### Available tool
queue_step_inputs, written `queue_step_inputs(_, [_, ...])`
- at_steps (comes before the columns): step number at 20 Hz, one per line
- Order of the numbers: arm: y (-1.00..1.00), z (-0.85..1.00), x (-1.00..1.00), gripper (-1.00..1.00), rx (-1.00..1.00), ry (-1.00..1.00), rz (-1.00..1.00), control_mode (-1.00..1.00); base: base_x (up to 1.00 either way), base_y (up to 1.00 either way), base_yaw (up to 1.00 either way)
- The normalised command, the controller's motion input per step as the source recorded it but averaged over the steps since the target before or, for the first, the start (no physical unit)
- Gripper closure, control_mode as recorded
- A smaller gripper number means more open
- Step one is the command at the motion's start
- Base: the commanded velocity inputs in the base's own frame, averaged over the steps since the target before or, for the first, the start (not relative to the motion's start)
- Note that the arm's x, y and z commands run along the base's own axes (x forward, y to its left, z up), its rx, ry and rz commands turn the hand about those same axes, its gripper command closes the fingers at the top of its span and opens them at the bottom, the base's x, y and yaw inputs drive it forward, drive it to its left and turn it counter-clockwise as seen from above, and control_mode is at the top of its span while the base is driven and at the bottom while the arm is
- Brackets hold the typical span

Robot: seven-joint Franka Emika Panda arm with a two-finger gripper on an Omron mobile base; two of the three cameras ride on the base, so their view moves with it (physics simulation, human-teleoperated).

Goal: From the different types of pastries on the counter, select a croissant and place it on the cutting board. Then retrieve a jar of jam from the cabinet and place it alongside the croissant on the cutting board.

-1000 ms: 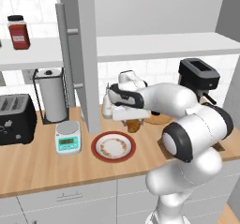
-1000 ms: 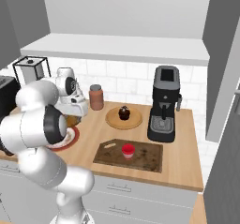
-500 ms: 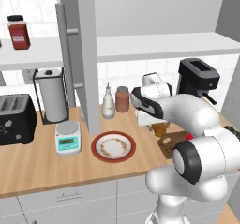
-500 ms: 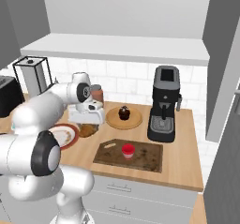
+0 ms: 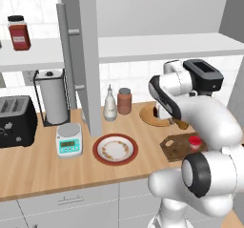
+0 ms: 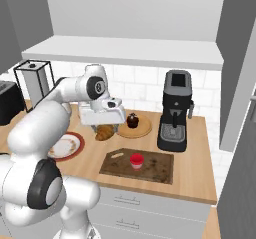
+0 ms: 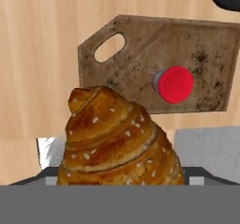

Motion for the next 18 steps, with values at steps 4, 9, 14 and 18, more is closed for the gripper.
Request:
queue_step_inputs(4, [-0.45, -0.15, -0.17, 1.0, 0.0, 0.1, 0.17, -1.0, 0.0, 0.0, 0.0])
queue_step_inputs(9, [-0.49, -0.54, -0.22, 1.0, 0.0, 0.03, 0.13, -1.0, 0.0, 0.0, 0.0])
queue_step_inputs(14, [-0.75, 0.85, 0.44, 1.0, 0.02, -0.05, 0.06, -1.0, 0.0, 0.0, 0.0])
queue_step_inputs(18, [-0.28, 0.0, 0.06, 1.0, 0.03, 0.0, 0.02, -1.0, 0.0, 0.0, 0.0])
